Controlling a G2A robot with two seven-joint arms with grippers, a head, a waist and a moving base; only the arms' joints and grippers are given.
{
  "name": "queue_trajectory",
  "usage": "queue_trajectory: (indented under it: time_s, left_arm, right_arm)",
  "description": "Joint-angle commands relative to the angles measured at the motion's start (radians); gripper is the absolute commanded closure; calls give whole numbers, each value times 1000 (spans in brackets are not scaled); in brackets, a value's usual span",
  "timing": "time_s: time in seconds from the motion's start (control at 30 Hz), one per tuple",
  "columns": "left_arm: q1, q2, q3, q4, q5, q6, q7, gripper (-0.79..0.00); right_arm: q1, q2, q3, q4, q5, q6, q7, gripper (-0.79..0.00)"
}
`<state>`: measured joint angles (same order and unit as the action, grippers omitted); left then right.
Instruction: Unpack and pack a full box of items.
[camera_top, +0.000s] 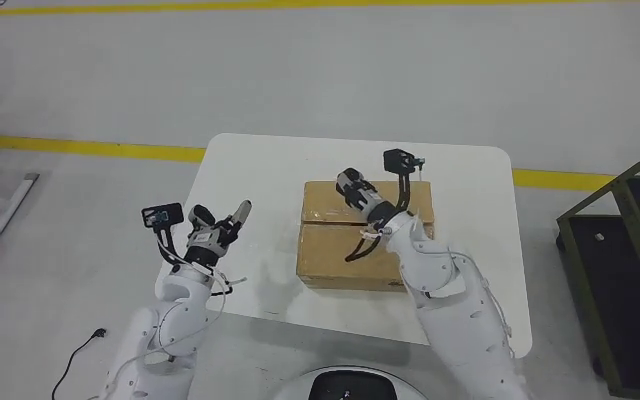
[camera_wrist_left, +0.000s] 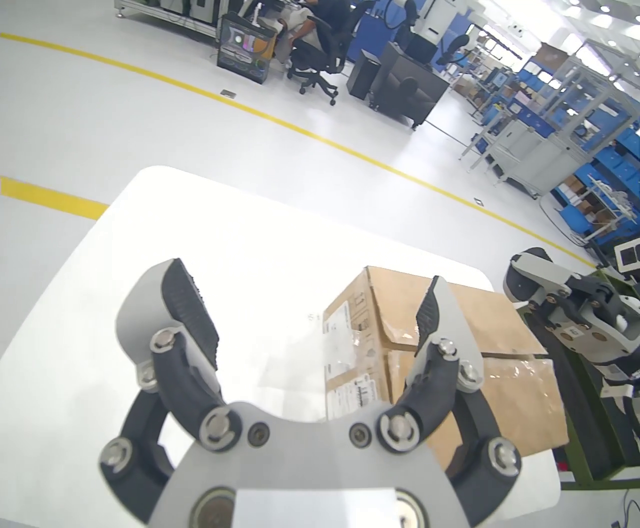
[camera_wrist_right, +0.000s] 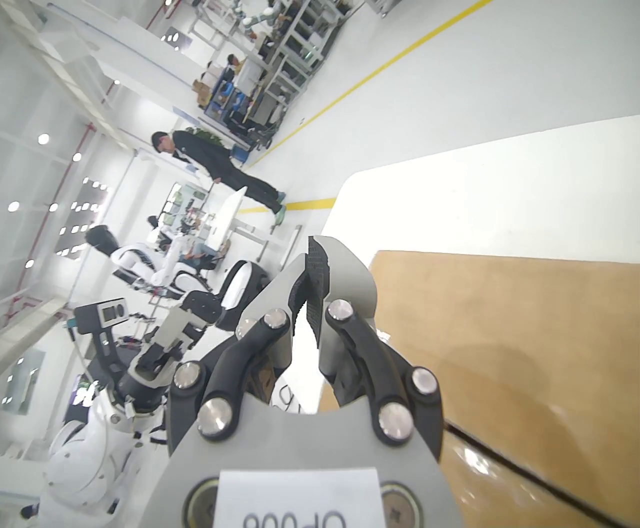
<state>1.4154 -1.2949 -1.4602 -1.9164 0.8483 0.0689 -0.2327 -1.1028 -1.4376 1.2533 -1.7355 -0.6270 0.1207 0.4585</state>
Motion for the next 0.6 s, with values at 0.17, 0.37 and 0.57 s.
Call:
queue_trajectory:
  time_s: [0.17, 0.37, 0.57]
  left_arm:
    - [0, 0, 0, 1, 1, 0, 0, -785]
    - [0, 0, 0, 1, 1, 0, 0, -785]
    - [0, 0, 0, 1, 1, 0, 0, -785]
  right_arm:
    - [-111, 10, 50, -107, -8, 47, 0, 0]
    - [-112, 11, 48, -107, -16, 44, -3, 0]
    - [-163, 25, 132, -145, -153, -53, -213, 0]
